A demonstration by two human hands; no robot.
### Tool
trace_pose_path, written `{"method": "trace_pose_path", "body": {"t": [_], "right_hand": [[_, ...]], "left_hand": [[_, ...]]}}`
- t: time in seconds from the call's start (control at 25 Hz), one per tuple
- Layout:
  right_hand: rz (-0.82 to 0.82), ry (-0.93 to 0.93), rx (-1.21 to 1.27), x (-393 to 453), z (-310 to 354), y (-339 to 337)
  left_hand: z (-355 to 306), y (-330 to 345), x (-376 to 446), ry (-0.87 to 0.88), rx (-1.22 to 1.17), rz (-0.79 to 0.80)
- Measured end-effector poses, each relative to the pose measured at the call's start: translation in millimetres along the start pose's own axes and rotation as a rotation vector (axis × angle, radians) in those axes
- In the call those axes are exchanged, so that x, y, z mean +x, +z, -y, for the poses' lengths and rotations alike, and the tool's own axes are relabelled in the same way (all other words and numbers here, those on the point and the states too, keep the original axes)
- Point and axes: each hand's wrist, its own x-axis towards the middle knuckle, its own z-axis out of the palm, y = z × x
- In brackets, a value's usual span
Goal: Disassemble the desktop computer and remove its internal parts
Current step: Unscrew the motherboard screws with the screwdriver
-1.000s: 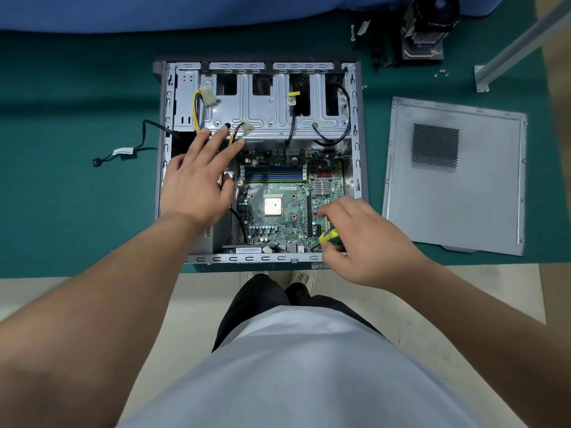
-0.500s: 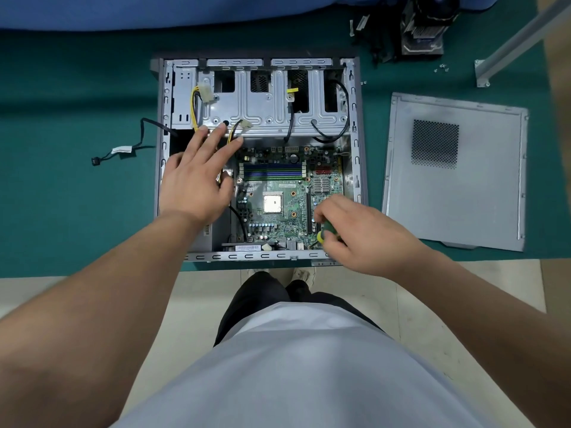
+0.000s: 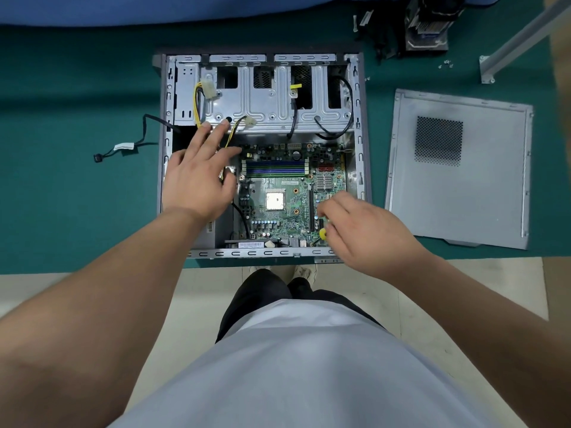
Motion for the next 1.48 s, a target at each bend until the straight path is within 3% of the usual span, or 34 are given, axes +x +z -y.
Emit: {"method": "trace_pose_path", "body": {"t": [0.08, 0.24, 0.4, 0.56, 0.76, 0.92, 1.48], "right_hand": [[-0.010, -0.045, 0.038, 0, 0, 2], [-0.052, 0.063, -0.022, 1, 3, 4], [-0.019, -0.052, 0.063, 4, -5, 3], [-0.055, 0.031, 0.096, 9, -6, 8], [-0.035, 0.057, 0.382, 9, -12, 6], [-0.071, 0.043, 0.245, 9, -9, 10], [-0.120, 0.021, 0.405, 0, -10, 12]], "left_hand": [[0, 0, 0, 0.000, 0.001, 0.003], [0, 0, 0, -0.003, 0.003, 0.008], [0, 0, 1, -0.002, 0.004, 0.007], [1, 1, 0, 0.001, 0.006, 0.006], [1, 1, 0, 0.002, 0.007, 0.006], [1, 0, 0, -0.003, 0.007, 0.011], [1, 2, 0, 0.003, 0.017, 0.005]]}}
